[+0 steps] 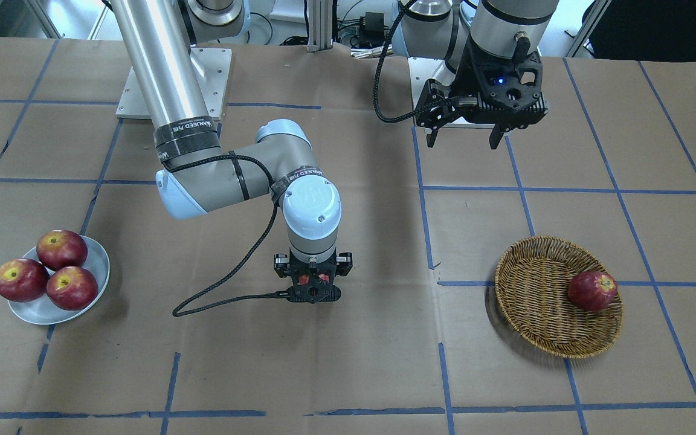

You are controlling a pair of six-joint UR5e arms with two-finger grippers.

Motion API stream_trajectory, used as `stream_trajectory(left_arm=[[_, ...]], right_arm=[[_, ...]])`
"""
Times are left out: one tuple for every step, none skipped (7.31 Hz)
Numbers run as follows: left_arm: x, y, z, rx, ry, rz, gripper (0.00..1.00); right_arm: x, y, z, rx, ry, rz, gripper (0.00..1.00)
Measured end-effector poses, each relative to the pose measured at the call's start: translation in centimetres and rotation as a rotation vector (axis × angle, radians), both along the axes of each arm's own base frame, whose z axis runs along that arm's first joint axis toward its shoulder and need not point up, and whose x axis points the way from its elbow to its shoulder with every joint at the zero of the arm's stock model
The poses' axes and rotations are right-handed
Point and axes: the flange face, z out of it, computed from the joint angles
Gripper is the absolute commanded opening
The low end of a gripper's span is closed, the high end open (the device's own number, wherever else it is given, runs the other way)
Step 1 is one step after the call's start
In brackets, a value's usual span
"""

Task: Transfer apple from basket to plate
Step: 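Lower the right gripper and grasp the apple on the table, then carry the apple with the right gripper over the white plate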

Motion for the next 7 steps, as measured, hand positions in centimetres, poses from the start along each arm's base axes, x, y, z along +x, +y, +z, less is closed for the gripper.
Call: stream_trajectory(left_arm=[[0.0, 0.0, 0.0, 0.001, 0.0, 0.0, 0.99], [0.0, 0.0, -0.1, 0.002, 0.0, 0.0, 0.99], [0.0, 0.0, -0.1, 0.003, 0.0, 0.0, 0.99], [0.0, 0.0, -0.1, 0.003, 0.0, 0.0, 0.99], [0.0, 0.0, -0.1, 0.004, 0.0, 0.0, 0.99], [0.0, 0.0, -0.1, 0.005, 0.0, 0.0, 0.99], [0.0, 0.1, -0.1, 0.005, 0.0, 0.0, 0.99]], right_arm=[[-0.6, -0.7, 2.0, -0.03, -0.008, -0.005, 0.51], [-2.5, -1.6, 4.6, -0.06, -0.017, -0.018, 0.51], [-5.7, -2.7, 6.9, -0.074, -0.02, -0.029, 0.51], [-9.7, -3.4, 8.6, -0.073, -0.017, -0.027, 0.51], [-14.4, -3.8, 10.0, -0.063, -0.01, -0.019, 0.5], [-20.0, -3.9, 11.1, -0.048, -0.003, 0.002, 0.5], [-26.2, -3.4, 11.9, -0.034, 0.002, 0.033, 0.5]])
